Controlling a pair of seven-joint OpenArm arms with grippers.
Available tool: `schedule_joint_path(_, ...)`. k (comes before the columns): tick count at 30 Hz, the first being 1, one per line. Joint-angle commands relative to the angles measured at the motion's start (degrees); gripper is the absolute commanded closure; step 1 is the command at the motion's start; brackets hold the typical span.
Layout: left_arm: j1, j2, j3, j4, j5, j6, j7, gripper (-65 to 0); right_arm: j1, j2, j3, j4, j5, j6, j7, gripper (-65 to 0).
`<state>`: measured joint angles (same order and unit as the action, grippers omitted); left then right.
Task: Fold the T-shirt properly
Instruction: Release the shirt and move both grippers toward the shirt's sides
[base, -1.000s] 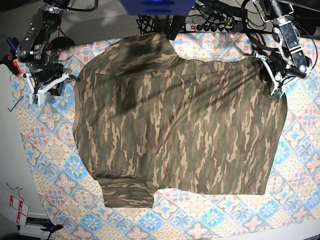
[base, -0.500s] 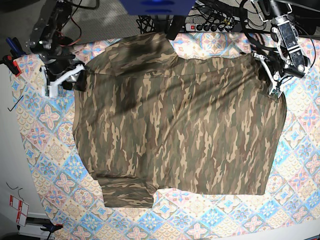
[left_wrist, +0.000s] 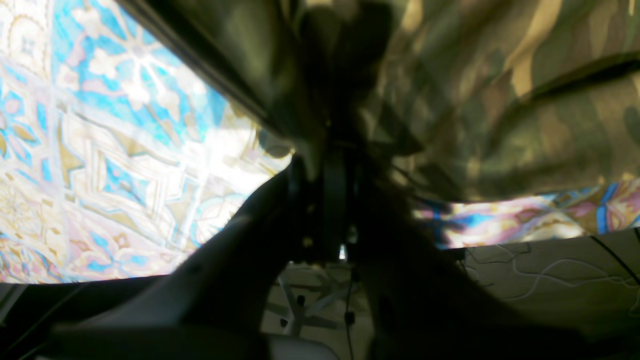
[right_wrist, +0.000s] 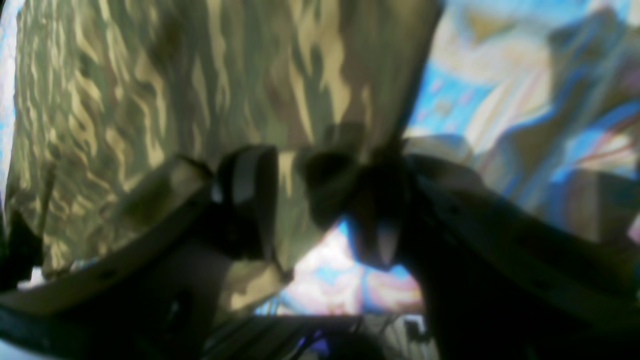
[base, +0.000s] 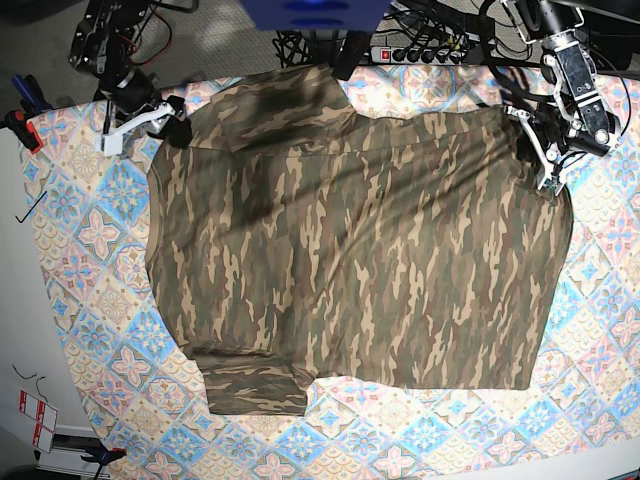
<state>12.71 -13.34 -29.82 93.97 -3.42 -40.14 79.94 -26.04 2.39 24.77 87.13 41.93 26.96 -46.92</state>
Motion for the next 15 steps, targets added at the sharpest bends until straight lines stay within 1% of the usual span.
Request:
schedule_joint_path(1,-0.3,-0.9,-0.2,0.8,0.1,0.1,0.1,-0.1,-0.1,0.6,0.2,0.0,0.8,0.4,0.9,-29.9)
schedule_joint_path(6,-0.3,-0.9,-0.2,0.8,0.1,0.1,0.1,-0.1,-1.2,0.6,0.5,-0.8,0.8,0.6,0.9,-29.9)
schedule_joint_path(9,-0.3,-0.9,-0.2,0.8,0.1,0.1,0.1,-0.1,-2.7,0.5,0.2,-0.8,0.9,3.9,0.8,-29.9)
schedule_joint_path(11,-0.3,-0.8,-0.2,0.8,0.1,0.1,0.1,-0.1,-2.9,0.5,-0.1,-0.9,0.9,5.0,0.3,-29.9)
schedule_joint_path(14,-0.3,-0.8,-0.2,0.8,0.1,0.1,0.1,-0.1,-3.1,0.5,-0.5,-0.9,0.8,5.6,-4.6,-29.9)
schedule_joint_path(15,-0.3,-0.8,-0.2,0.8,0.1,0.1,0.1,-0.1,-2.9,0.5,-0.6,-0.9,0.8,6.5,-6.0,-29.8)
